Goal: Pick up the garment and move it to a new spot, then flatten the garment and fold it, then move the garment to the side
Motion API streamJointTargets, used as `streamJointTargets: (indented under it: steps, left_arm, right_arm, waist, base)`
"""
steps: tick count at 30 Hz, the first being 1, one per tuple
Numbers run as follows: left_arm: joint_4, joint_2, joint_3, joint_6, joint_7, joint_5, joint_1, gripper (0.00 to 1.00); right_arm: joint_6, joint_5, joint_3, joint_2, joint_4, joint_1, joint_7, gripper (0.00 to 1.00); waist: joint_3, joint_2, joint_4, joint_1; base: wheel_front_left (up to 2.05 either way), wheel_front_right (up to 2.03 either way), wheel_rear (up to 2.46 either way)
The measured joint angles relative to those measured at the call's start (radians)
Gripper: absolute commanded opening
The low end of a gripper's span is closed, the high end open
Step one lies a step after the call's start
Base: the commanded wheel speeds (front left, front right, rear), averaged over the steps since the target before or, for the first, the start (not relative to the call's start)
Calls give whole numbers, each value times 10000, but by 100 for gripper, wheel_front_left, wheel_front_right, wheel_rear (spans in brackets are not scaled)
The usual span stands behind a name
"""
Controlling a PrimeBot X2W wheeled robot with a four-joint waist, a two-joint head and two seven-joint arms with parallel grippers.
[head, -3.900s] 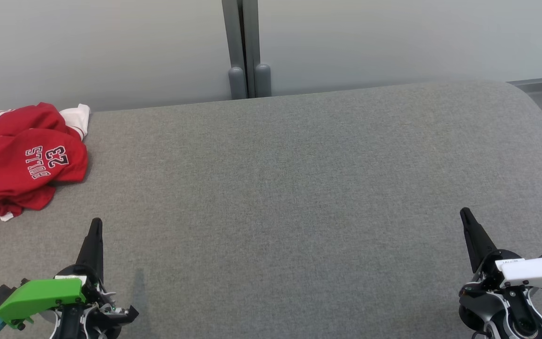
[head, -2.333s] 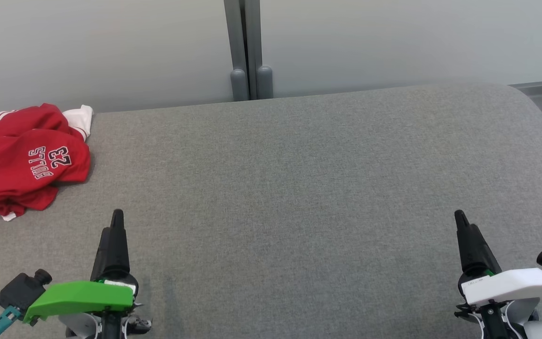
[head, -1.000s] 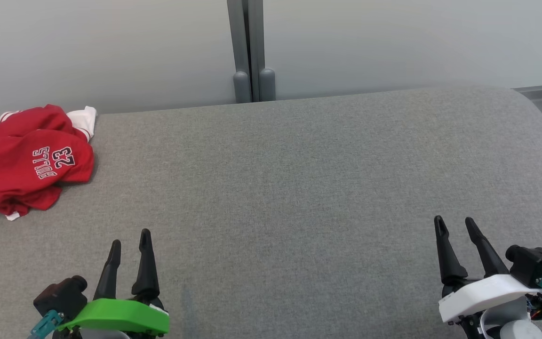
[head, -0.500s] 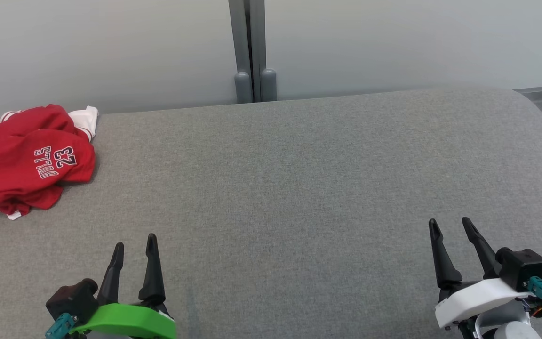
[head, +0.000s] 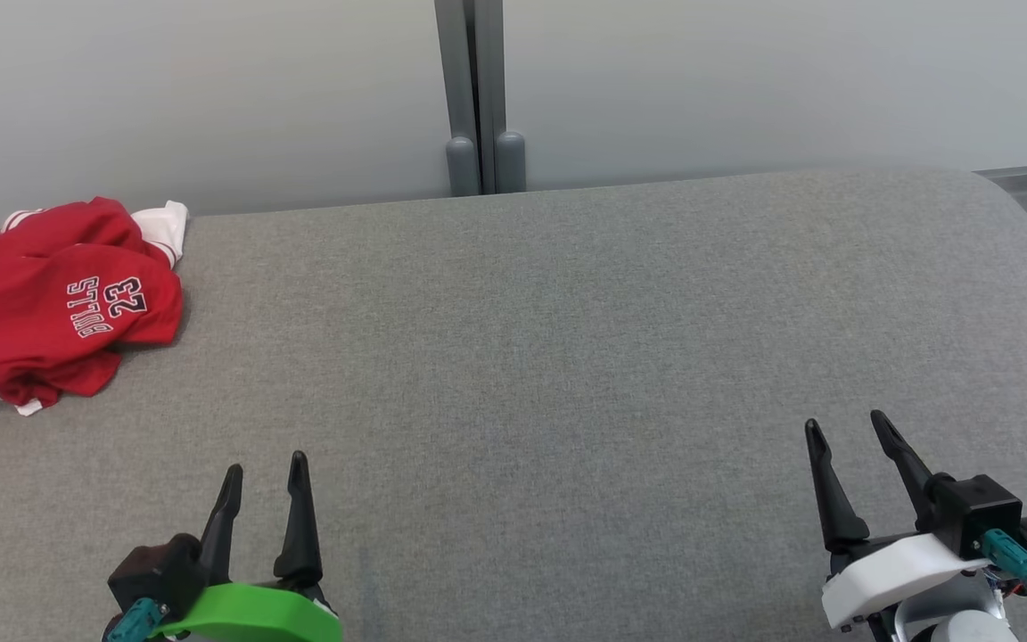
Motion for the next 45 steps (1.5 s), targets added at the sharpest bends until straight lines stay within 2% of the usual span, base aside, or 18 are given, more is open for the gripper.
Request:
streamJointTargets:
  steps: [14,37,45]
  left_arm:
    - [186,13,-119,27,-255,665,2,100]
    - [349,17,-167,21,-322,757,10,100]
    - [274,15,-226,-2,-322,757,-27,100]
  right_arm:
    - [0,-941,-12,-12,38,7,-253,100]
    - [4,-999,4,-15,-31,7,-309,100]
    - [6,-1001,-341,-19,-82,79,-311,100]
  waist:
    - [20,0,34,0]
    - [73,0,75,0]
    - [120,0,580,0]
  base:
    - [0,0,0]
    - [0,0,0]
    - [0,0,0]
